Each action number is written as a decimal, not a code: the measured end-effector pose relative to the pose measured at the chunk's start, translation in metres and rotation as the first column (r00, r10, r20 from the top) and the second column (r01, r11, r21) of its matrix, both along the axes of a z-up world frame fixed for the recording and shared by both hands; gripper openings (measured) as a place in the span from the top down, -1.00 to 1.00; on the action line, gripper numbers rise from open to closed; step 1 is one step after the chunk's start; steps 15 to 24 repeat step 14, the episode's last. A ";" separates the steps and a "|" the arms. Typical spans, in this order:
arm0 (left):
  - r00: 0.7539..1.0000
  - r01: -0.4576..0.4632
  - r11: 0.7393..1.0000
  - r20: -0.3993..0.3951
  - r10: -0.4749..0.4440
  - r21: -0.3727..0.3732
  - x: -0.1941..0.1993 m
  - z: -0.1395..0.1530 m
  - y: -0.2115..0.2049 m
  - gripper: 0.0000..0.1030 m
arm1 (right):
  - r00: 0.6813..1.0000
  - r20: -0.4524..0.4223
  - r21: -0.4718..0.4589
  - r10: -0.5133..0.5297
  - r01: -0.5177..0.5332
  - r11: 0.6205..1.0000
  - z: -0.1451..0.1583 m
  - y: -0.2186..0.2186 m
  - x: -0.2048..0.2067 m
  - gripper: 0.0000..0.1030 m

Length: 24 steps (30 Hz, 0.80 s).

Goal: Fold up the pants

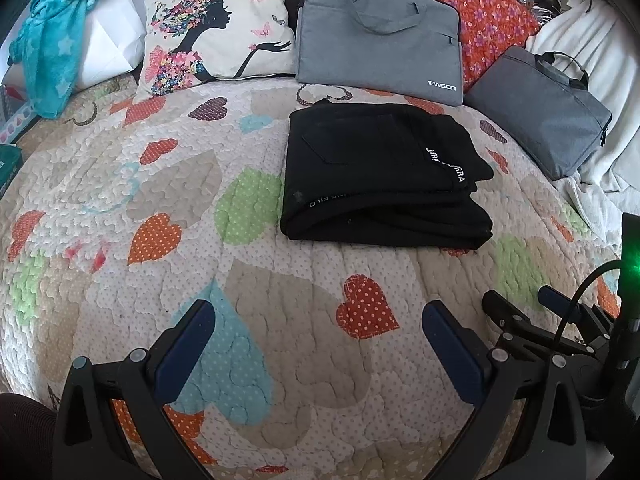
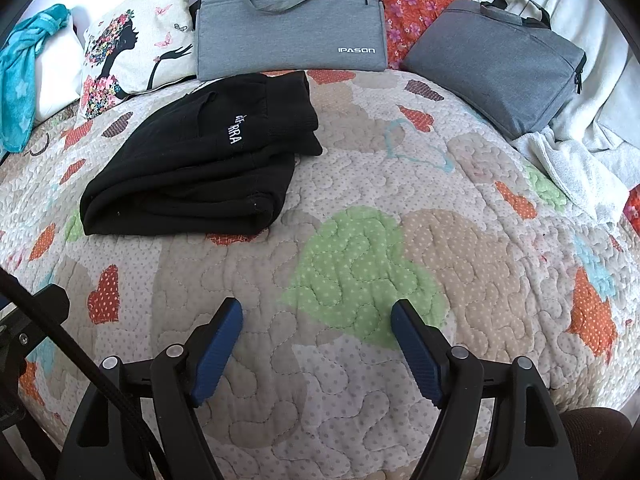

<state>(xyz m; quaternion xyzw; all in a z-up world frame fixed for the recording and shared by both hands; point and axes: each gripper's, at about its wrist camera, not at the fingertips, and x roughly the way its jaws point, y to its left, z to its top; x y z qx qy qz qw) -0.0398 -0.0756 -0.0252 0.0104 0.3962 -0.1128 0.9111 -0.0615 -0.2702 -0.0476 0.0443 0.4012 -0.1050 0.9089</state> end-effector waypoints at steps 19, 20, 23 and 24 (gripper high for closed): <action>1.000 0.006 1.000 -0.004 -0.006 0.005 -0.001 -0.003 0.000 -1.00 | 1.000 0.001 0.000 -0.001 0.001 1.000 -0.001 0.000 0.000 -0.62; 1.000 0.006 1.000 -0.004 -0.006 0.005 -0.001 -0.003 0.000 -1.00 | 1.000 0.001 0.000 -0.001 0.001 1.000 -0.001 0.000 0.000 -0.62; 1.000 0.006 1.000 -0.004 -0.006 0.005 -0.001 -0.003 0.000 -1.00 | 1.000 0.001 0.000 -0.001 0.001 1.000 -0.001 0.000 0.000 -0.62; 1.000 0.006 1.000 -0.004 -0.006 0.005 -0.001 -0.003 0.000 -1.00 | 1.000 0.001 0.000 -0.001 0.001 1.000 -0.001 0.000 0.000 -0.62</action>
